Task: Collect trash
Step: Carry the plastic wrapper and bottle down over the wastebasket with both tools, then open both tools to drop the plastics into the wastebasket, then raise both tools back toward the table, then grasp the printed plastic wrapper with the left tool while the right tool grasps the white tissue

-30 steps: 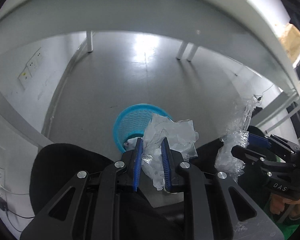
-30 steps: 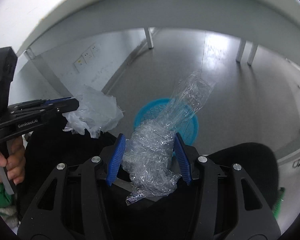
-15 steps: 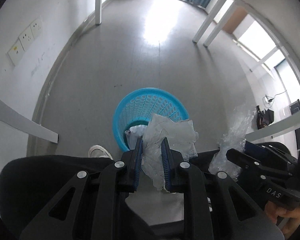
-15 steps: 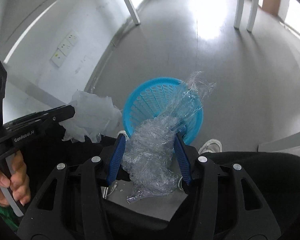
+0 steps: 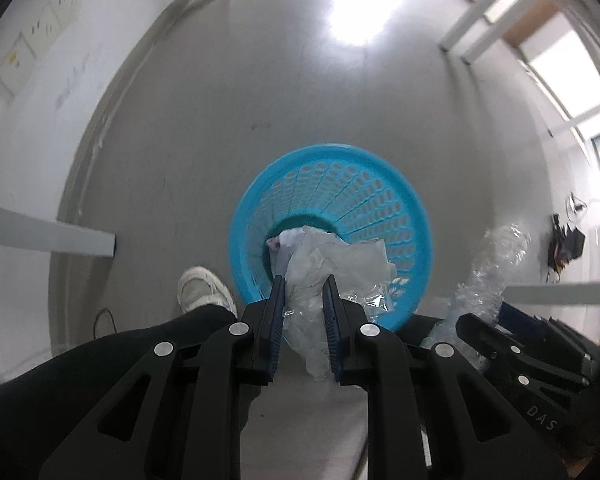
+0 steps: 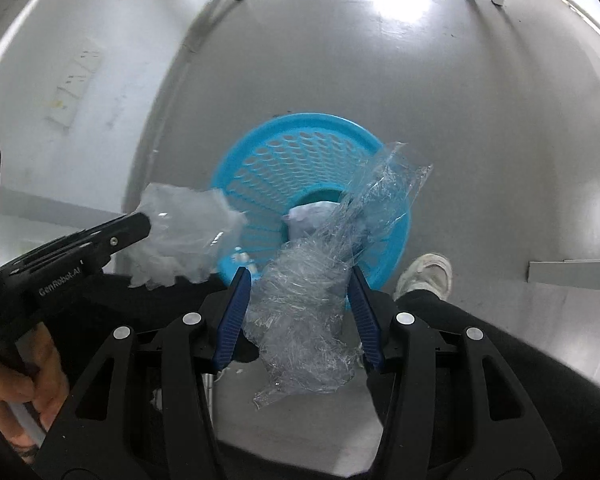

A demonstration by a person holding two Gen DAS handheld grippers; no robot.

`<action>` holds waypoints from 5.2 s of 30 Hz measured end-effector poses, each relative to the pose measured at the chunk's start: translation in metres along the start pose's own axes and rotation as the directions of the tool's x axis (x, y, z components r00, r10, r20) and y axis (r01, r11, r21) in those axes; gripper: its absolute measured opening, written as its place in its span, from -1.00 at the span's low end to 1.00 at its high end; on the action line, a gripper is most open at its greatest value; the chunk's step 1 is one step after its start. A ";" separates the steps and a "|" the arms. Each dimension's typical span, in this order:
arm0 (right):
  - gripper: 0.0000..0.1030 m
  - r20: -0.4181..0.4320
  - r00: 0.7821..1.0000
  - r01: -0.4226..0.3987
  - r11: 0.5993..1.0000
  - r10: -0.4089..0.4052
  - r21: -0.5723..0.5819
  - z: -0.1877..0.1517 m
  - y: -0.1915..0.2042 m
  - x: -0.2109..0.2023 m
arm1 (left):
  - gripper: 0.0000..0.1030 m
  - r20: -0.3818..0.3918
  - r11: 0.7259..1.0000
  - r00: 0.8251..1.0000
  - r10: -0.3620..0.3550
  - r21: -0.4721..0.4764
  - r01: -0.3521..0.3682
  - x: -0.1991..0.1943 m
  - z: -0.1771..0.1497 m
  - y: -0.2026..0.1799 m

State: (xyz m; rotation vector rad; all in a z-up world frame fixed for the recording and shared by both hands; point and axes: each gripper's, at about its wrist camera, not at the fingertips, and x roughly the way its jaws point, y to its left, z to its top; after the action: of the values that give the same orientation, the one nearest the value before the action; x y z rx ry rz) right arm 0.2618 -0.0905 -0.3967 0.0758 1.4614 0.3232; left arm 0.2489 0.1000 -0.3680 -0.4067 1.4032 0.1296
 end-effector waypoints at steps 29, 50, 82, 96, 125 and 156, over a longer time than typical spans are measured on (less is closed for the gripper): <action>0.27 -0.007 1.000 -0.007 0.992 0.008 0.126 0.038 -0.032 0.043 | 0.13 0.002 0.985 0.998 -0.068 -0.161 0.067 0.033 0.024 0.007; 0.43 0.094 0.995 0.030 0.999 -0.031 0.017 -0.006 -0.006 -0.029 | 0.17 0.100 1.000 0.995 -0.011 0.007 0.010 -0.025 -0.017 -0.008; 0.78 0.459 0.886 0.029 0.983 0.059 -0.181 -0.155 0.023 -0.227 | 0.89 0.365 0.955 0.917 -0.164 0.291 0.055 -0.175 -0.167 -0.041; 0.83 0.688 0.721 0.074 0.977 0.088 -0.202 -0.170 0.019 -0.341 | 0.89 0.588 0.929 0.765 -0.263 0.368 0.037 -0.283 -0.182 -0.048; 0.70 0.742 0.661 0.057 0.978 0.112 -0.199 0.008 0.026 -0.419 | 0.89 0.666 0.954 0.699 -0.261 0.290 0.080 -0.367 0.016 -0.073; 0.20 0.593 0.801 0.022 0.985 0.084 -0.169 0.171 0.029 -0.372 | 0.12 0.430 0.938 0.857 -0.284 0.308 0.157 -0.289 0.187 -0.092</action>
State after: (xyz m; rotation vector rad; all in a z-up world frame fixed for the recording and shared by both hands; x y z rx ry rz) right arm 0.3971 -0.1350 -0.0115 0.0590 0.7942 0.4044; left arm 0.4026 0.1243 -0.0473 -0.2880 0.8674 -0.1435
